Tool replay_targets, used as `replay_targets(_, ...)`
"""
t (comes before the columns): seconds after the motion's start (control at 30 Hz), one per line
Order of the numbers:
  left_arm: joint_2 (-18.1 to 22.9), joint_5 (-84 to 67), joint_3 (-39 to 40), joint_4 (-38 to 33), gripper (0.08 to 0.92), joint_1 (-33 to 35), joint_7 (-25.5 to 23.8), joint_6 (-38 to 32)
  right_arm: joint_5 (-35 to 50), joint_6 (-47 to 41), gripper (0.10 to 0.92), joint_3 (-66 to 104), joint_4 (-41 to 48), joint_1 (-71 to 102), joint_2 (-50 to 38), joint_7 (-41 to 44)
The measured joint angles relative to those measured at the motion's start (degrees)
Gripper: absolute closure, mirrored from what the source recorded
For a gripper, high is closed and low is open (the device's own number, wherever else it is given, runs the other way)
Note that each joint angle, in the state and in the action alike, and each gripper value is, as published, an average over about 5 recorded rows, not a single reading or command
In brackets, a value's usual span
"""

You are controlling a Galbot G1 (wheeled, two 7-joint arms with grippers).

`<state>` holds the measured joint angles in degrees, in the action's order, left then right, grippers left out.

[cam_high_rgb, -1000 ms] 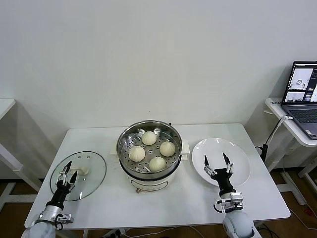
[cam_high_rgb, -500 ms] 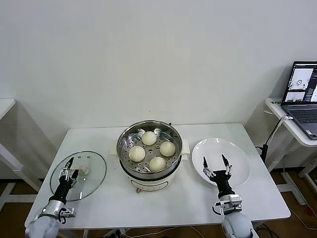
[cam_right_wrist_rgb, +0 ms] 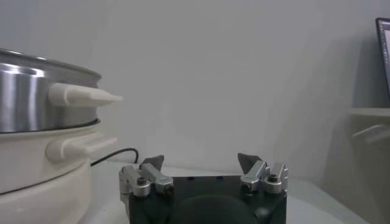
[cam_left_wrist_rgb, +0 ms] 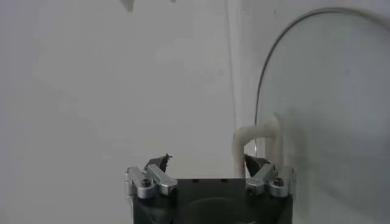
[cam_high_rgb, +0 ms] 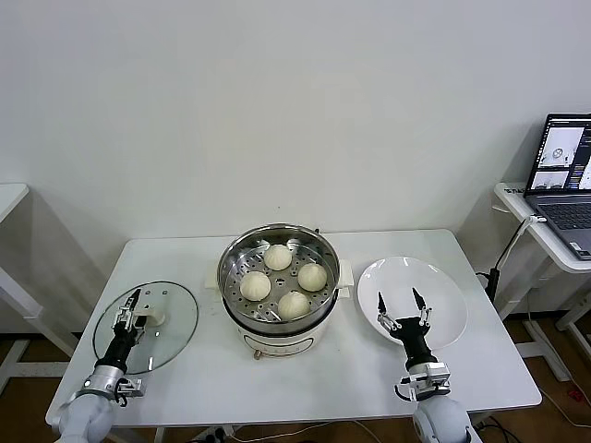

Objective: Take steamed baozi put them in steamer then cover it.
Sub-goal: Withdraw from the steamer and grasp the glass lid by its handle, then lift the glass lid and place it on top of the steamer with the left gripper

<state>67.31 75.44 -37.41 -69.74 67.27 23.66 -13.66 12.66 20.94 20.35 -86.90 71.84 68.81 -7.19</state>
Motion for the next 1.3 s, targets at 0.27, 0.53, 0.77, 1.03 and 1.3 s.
replay_targets(0.27,0.17,0.03,-0.02,1.46,0.485,-0.66,-1.03,0.10,-0.24,0.02,0.203,0.03,-0.17,-0.19,0.20,-0.01)
replay_targets(0.53,0.29,-0.12,-0.19,2.23,0.719,-1.04,-1.57,-0.06,-0.57,0.28,0.203,-0.01,-0.35,-0.12,0.34,0.04)
replay_targets(0.77,0.03,-0.62,-0.45,1.73,0.809,-0.69,-1.90,-0.27,-0.85,0.50,0.203,-0.06,-0.52,-0.13,0.60,0.08)
replay_targets(1.03,-1.39,-4.38,-1.52,-4.70,0.809,1.82,-3.95,2.19,-1.23,0.61,0.203,0.02,-0.79,-0.13,0.77,0.09)
replay_targets(1.3,-3.26,-10.91,-3.85,-19.88,0.809,5.73,-7.88,9.43,-1.48,0.67,0.203,0.41,-0.88,-0.10,0.89,-0.01)
